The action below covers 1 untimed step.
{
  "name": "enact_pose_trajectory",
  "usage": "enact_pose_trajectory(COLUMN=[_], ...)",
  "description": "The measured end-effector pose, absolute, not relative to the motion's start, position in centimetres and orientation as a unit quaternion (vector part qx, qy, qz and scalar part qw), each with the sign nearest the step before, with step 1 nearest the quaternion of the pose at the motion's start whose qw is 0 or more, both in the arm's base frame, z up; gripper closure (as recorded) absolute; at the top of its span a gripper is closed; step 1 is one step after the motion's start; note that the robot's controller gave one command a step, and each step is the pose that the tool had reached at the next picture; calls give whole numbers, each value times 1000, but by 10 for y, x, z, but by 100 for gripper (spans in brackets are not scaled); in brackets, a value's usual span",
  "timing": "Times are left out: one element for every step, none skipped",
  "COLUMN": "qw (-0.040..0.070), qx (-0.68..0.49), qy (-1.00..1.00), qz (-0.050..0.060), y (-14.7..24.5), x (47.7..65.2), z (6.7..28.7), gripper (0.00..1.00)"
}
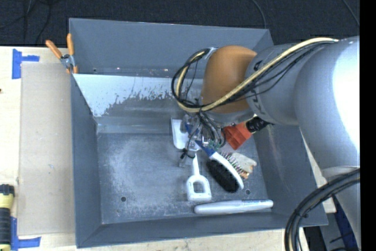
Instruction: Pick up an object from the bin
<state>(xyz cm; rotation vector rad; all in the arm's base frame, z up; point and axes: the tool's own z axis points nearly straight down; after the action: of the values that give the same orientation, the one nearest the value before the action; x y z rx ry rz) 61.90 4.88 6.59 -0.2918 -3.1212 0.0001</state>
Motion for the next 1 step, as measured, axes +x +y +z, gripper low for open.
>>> enact_pose_trajectory(qw=[1], qx=[-79], qy=[-997], qz=[-1], y=[48], x=[618], z=[70], gripper=[0])
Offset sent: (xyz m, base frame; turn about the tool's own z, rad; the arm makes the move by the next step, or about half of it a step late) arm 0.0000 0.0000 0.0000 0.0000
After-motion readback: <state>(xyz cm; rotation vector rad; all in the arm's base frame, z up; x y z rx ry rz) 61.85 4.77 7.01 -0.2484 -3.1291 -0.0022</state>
